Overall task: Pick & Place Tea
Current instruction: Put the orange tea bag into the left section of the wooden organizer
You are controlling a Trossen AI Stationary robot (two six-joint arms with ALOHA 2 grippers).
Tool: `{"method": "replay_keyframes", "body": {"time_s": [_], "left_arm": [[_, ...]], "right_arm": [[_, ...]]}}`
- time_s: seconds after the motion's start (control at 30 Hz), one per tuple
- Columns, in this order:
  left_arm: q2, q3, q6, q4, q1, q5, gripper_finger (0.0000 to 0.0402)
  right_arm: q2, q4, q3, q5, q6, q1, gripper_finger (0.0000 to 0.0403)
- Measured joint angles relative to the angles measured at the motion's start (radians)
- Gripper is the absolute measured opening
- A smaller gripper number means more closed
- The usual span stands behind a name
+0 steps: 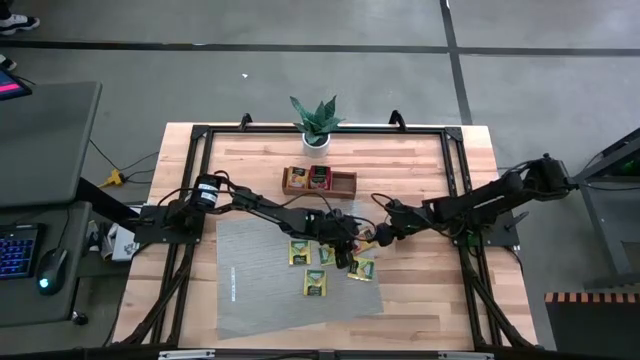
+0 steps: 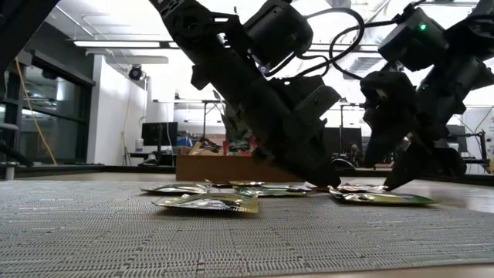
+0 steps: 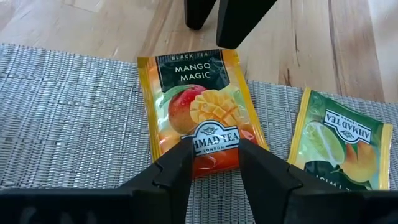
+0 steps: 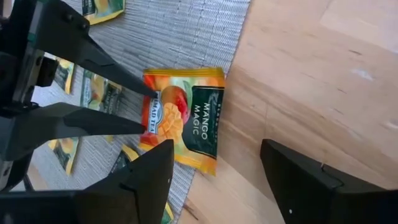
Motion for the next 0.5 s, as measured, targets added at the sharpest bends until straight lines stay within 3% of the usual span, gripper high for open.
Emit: {"method": "replay_keyframes", "body": {"time_s": [0.2, 0.5], "left_arm": [[0.002, -0.001, 0.003, 0.009, 0.0, -0.005, 0.0131], [0.002, -0.001, 0.003, 0.01, 0.0, -0.009, 0.0131]], "right_arm": [[0.014, 0.023, -0.003, -0.02, -0.005, -0.001, 0.024], [0.132, 0.165, -0.001, -0.092, 0.003, -0.001, 0.024]]}}
